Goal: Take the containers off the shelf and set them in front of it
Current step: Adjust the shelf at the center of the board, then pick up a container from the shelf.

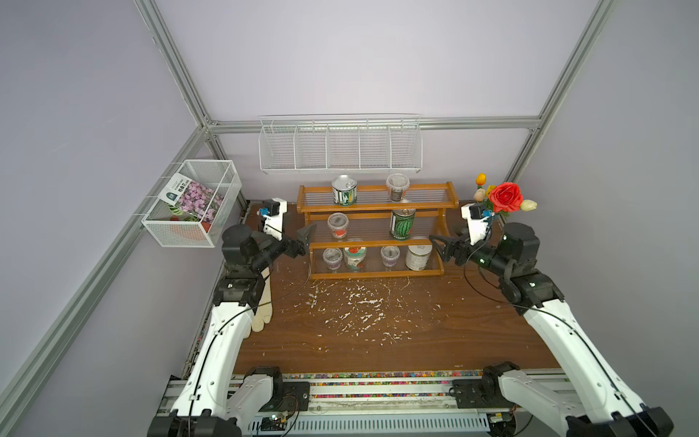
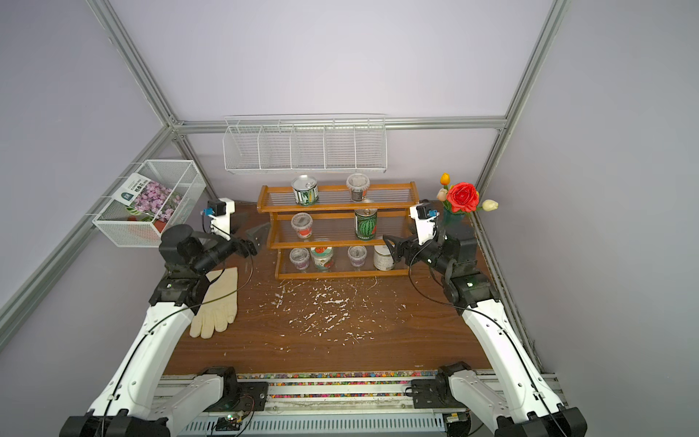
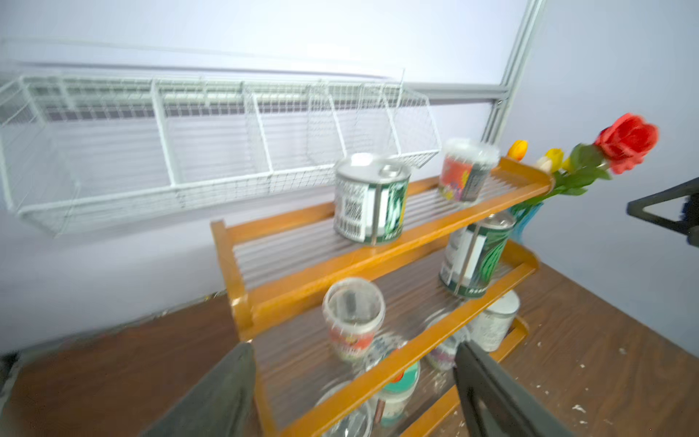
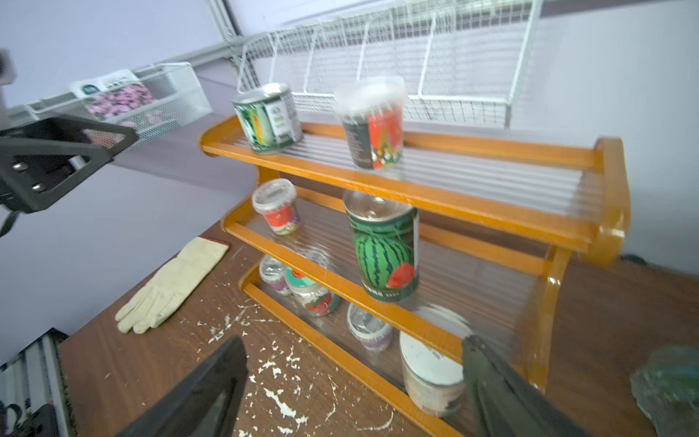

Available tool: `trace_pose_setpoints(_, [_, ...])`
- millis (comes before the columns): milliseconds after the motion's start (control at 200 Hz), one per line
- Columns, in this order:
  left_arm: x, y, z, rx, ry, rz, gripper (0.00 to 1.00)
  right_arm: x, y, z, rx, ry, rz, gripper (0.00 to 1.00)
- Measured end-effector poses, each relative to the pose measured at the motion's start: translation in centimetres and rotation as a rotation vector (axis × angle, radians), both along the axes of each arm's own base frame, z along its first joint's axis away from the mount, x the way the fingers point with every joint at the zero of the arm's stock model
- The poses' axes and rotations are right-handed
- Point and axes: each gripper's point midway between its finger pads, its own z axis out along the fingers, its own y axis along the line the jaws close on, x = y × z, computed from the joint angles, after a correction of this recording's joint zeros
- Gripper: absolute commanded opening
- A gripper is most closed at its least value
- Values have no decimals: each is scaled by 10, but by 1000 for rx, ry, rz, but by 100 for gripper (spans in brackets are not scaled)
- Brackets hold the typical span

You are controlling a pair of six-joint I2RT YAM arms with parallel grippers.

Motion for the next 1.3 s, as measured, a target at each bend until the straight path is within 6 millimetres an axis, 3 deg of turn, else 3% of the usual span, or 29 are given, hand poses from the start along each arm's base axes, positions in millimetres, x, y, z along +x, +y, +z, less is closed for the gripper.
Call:
trace_pose_setpoints(40, [5, -6, 10, 6, -11, -23, 90, -3, 5, 11, 7, -13, 20, 97])
trace_pose_setpoints(75, [12, -12, 16, 11, -13, -40, 99, -6, 9, 21, 11, -24, 38, 98])
trace_pose_setpoints(215, [47, -31, 30, 52, -1, -77, 100, -15, 29, 48, 10, -46, 100, 98])
trace_pose_setpoints(495, [95, -57, 7, 92, 107, -103, 100, -15, 46, 39, -71, 2, 120, 98])
trace_pose_setpoints(885, [123, -92, -16, 113, 213, -168, 99, -5, 51, 34, -100, 16, 106, 98])
trace_pose_setpoints(1300, [129, -119, -22, 104, 258, -271, 89, -2, 57, 30, -103, 24, 117, 98])
